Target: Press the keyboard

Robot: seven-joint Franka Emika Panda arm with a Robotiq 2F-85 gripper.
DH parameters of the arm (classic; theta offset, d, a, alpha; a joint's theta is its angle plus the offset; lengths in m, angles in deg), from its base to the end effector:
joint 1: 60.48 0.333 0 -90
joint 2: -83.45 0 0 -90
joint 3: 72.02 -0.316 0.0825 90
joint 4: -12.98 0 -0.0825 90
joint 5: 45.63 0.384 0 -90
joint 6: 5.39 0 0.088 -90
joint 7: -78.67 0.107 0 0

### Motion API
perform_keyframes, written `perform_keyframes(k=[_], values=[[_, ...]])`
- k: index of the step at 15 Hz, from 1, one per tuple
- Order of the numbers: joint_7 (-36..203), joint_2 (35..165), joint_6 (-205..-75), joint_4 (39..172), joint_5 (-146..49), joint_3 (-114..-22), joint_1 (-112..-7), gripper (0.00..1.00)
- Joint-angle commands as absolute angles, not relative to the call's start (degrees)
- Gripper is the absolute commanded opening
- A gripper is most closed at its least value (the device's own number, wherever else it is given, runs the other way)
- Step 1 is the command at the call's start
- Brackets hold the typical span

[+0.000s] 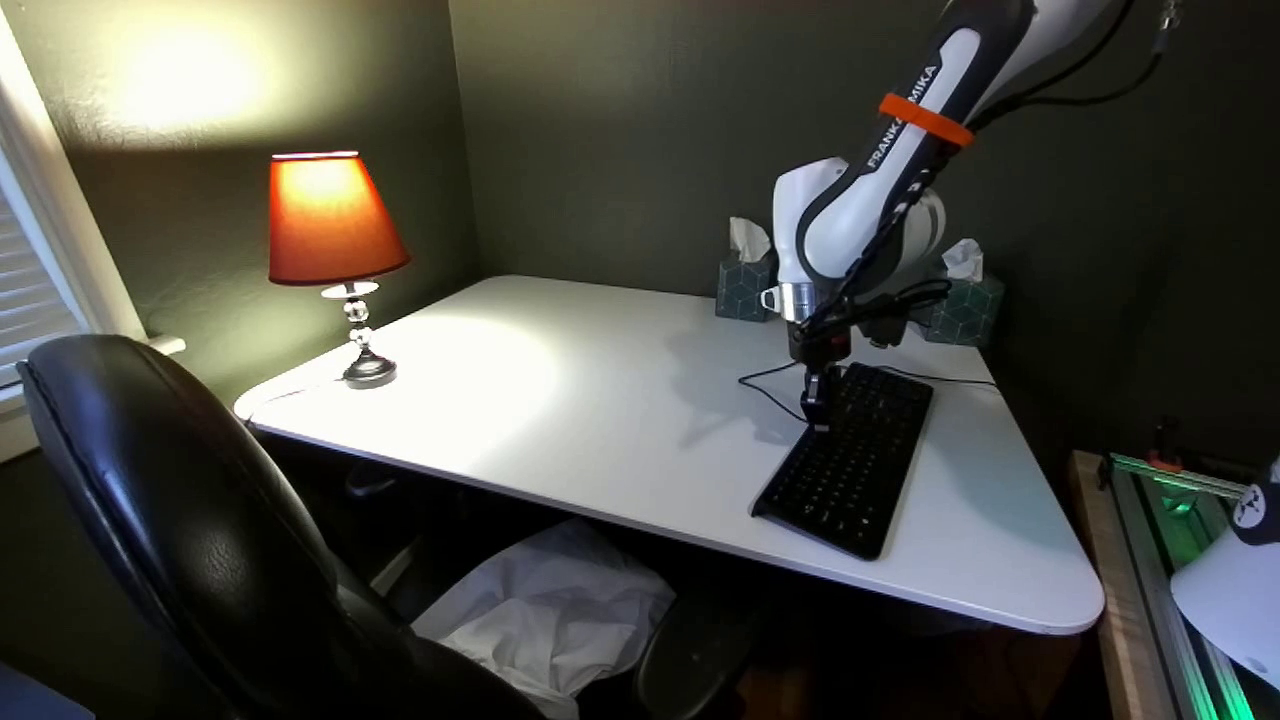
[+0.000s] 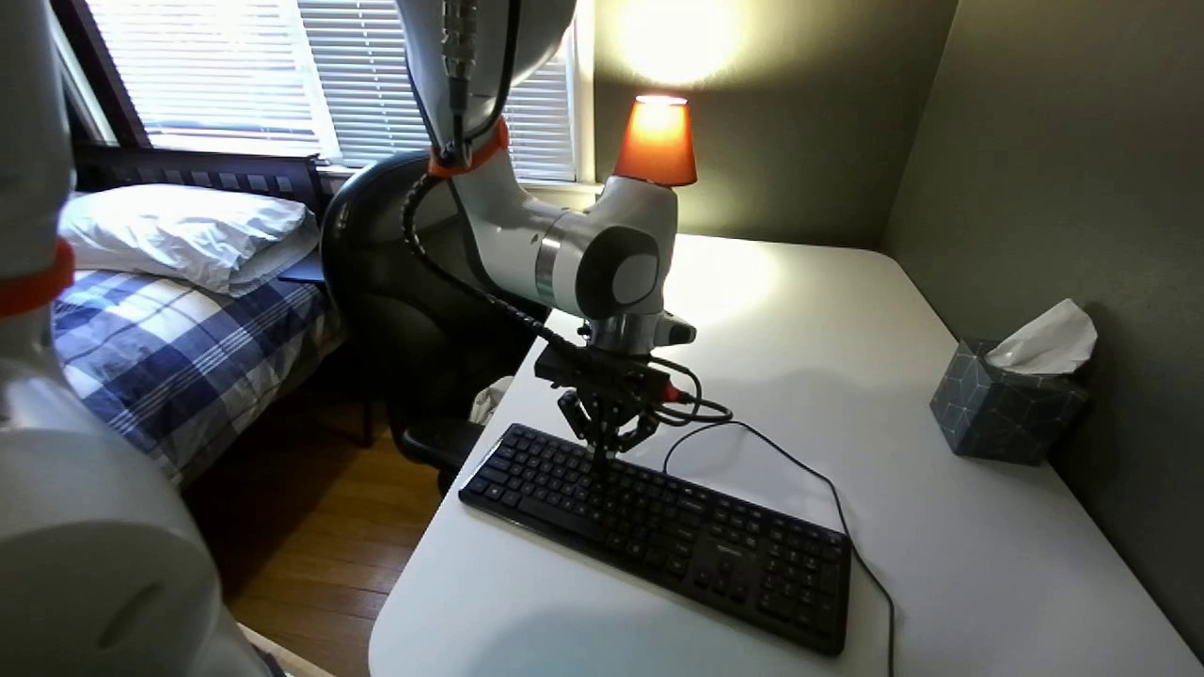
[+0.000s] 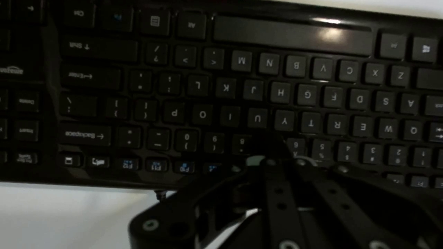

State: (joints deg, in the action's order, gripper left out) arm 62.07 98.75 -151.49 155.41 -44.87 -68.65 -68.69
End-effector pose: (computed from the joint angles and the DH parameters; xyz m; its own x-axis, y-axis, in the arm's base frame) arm 0.4400 -0.0920 0.1696 0.9775 0.0795 -0.1956 0.0715 -0.9963 -0.0474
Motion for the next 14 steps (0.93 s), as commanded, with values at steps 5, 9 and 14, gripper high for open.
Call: perform_keyframes(k=[5, 9, 14], values=[[62.49, 100.26, -150.03, 154.27, -44.51, -68.94, -68.9, 0.0], [62.56, 101.25, -150.0, 153.47, -44.34, -68.95, -69.03, 0.0], [62.45, 101.77, -149.49, 152.81, -44.13, -69.03, -69.1, 0.0]])
